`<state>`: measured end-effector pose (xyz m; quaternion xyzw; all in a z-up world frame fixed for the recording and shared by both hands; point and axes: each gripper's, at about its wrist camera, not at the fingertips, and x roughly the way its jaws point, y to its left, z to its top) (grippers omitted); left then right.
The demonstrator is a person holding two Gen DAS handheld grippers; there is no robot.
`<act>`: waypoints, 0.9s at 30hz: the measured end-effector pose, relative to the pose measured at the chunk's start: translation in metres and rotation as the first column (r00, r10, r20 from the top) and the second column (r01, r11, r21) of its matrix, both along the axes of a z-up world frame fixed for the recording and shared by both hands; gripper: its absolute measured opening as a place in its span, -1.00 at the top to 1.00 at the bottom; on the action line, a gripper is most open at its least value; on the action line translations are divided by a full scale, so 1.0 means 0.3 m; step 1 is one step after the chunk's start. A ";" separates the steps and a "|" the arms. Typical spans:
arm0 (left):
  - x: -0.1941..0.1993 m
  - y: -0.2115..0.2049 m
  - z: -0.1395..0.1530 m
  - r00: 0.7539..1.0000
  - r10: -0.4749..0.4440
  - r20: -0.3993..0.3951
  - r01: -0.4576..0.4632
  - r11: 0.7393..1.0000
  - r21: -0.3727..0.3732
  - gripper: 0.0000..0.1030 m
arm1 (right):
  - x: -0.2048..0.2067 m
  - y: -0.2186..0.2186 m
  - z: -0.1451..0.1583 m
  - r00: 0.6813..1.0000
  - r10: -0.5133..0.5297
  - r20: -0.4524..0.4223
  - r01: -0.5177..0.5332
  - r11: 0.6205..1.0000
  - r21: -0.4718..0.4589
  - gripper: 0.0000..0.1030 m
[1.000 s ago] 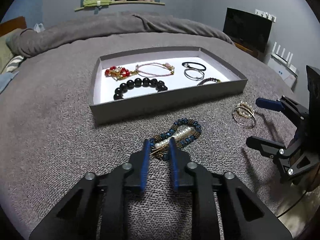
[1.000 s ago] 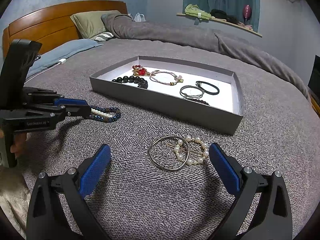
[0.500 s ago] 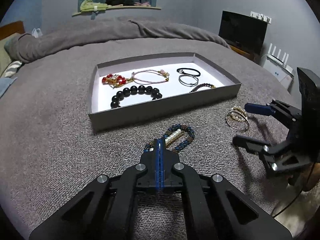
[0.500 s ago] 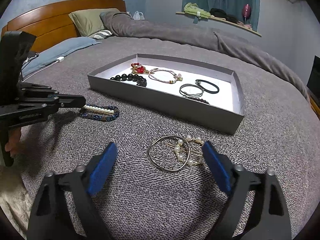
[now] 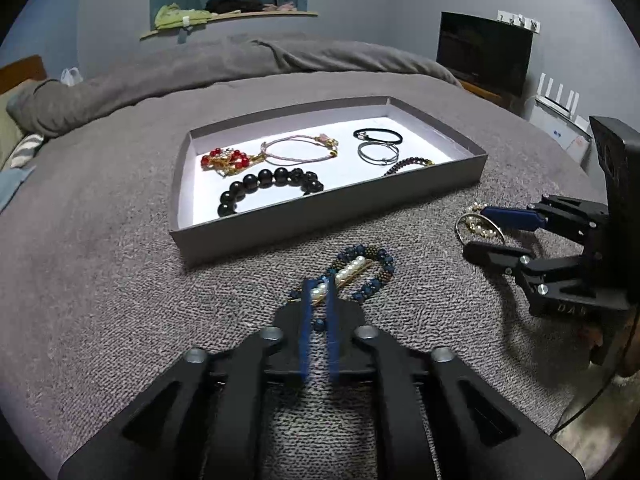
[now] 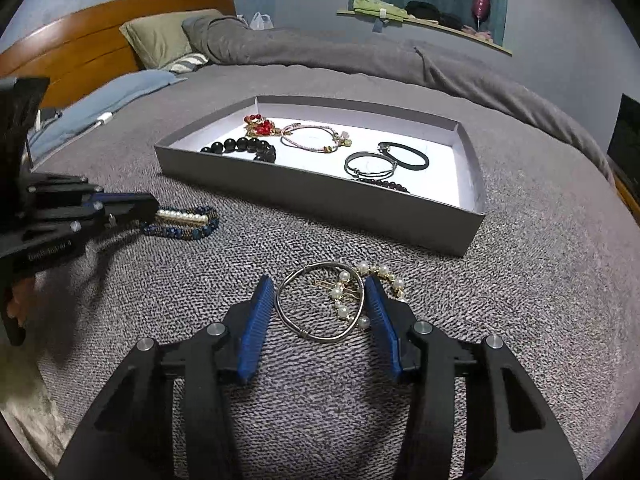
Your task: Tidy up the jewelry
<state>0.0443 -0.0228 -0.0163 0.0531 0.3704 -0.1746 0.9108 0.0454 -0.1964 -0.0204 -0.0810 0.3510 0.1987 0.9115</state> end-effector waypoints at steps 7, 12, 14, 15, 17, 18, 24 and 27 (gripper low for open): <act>0.005 -0.016 -0.012 1.000 0.000 0.004 0.000 0.999 0.042 0.53 | -0.004 -0.013 0.020 1.000 -0.007 0.015 0.007 1.000 0.023 0.08; -0.003 -0.004 -0.010 1.000 0.001 0.003 -0.001 0.998 0.058 0.48 | -0.003 -0.023 0.027 1.000 -0.005 0.016 0.004 0.999 0.036 0.08; -0.001 -0.004 -0.015 1.000 0.004 0.003 -0.004 0.997 0.072 0.48 | -0.001 -0.025 0.027 1.000 -0.003 0.012 0.003 0.999 0.041 0.08; 0.001 -0.002 -0.015 1.000 0.007 0.002 -0.008 0.997 0.074 0.48 | -0.001 -0.025 0.028 1.000 -0.002 0.012 0.002 0.999 0.043 0.08; 0.007 0.012 -0.011 1.000 0.027 0.005 -0.027 0.997 0.069 0.48 | -0.003 -0.024 0.028 1.000 0.002 0.012 -0.003 0.999 0.043 0.08; 0.009 0.019 -0.007 1.000 0.030 0.006 -0.031 0.998 0.062 0.47 | -0.004 -0.023 0.028 1.000 0.003 0.013 -0.004 0.999 0.042 0.08; 0.024 0.036 -0.008 0.998 0.061 0.007 -0.061 0.997 0.057 0.00 | -0.003 -0.028 0.032 1.000 -0.001 0.012 0.001 0.999 0.051 0.08; 0.042 0.046 -0.015 0.998 0.065 -0.014 -0.064 0.997 0.031 -0.06 | -0.002 -0.027 0.030 1.000 -0.001 0.012 0.000 0.999 0.048 0.08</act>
